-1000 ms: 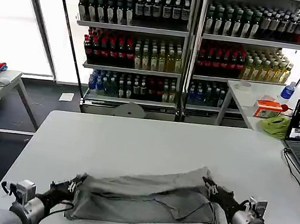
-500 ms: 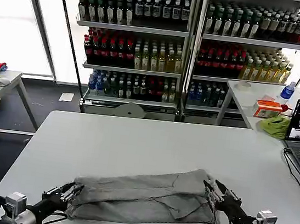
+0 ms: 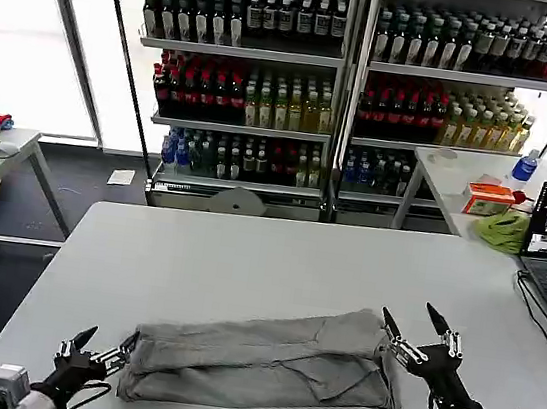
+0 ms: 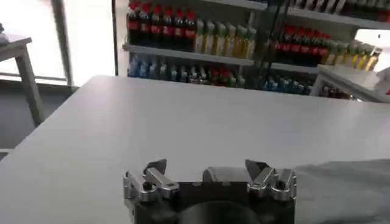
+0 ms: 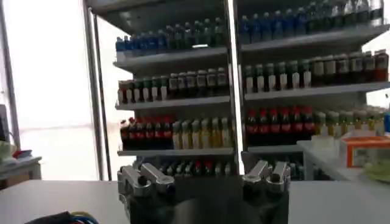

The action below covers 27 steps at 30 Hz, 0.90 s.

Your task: Fold and organize the clothes.

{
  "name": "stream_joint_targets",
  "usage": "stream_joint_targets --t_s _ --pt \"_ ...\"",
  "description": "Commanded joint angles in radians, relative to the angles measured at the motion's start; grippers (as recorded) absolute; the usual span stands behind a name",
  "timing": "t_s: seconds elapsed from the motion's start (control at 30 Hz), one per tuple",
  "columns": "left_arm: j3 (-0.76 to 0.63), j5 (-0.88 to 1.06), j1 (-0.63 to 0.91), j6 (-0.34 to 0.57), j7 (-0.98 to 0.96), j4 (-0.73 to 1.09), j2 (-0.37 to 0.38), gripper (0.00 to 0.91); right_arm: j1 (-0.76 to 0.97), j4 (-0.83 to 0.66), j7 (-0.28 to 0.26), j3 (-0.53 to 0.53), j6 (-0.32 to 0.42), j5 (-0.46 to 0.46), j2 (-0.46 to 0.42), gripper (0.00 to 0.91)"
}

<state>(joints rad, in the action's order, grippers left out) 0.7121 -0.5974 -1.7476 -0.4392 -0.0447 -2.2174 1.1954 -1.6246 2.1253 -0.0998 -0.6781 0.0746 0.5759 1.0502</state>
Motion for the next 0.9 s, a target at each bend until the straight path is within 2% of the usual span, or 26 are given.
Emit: stream_joint_targets --t_s 0.03,0.27,0.3,0.33,0.37,0.47,0.5,0.7,0.77,0.9 --pt "-0.133 0.110 -0.016 0.102 -0.021 0.043 0.132 0.907 -0.016 -0.015 0.007 -0.006 0.106 -0.048 0.019 0.907" --pt "-0.194 0.154 0.036 0.090 -0.024 0.056 0.151 0.907 -0.018 -0.005 0.020 -0.006 0.107 -0.026 0.024 0.907" --pt "-0.197 0.157 0.039 0.087 -0.024 0.058 0.152 0.746 -0.020 0.001 0.021 -0.008 0.105 -0.017 0.024 0.907" --pt "-0.200 0.163 0.045 0.086 -0.025 0.066 0.152 0.675 -0.021 0.005 0.021 -0.009 0.105 -0.014 0.024 0.907" --pt "-0.200 0.166 0.057 0.088 -0.024 0.086 0.153 0.554 -0.021 0.006 0.021 -0.009 0.105 -0.010 0.023 0.907" --pt "-0.196 0.163 0.065 0.090 -0.026 0.120 0.152 0.423 -0.022 0.007 0.018 -0.010 0.105 -0.005 0.021 0.907" --pt "-0.195 0.163 0.066 0.090 -0.025 0.124 0.151 0.322 -0.022 0.007 0.018 -0.009 0.105 -0.002 0.021 0.907" --pt "-0.183 0.150 0.063 0.087 -0.021 0.151 0.152 0.131 -0.019 0.005 0.017 -0.006 0.104 0.003 0.020 0.907" --pt "-0.183 0.140 0.063 0.087 -0.019 0.157 0.154 0.040 -0.017 0.006 0.018 -0.004 0.104 0.003 0.020 0.907" --pt "-0.187 0.133 0.063 0.091 -0.016 0.155 0.158 0.010 -0.016 0.011 0.016 -0.004 0.098 0.005 0.019 0.907"
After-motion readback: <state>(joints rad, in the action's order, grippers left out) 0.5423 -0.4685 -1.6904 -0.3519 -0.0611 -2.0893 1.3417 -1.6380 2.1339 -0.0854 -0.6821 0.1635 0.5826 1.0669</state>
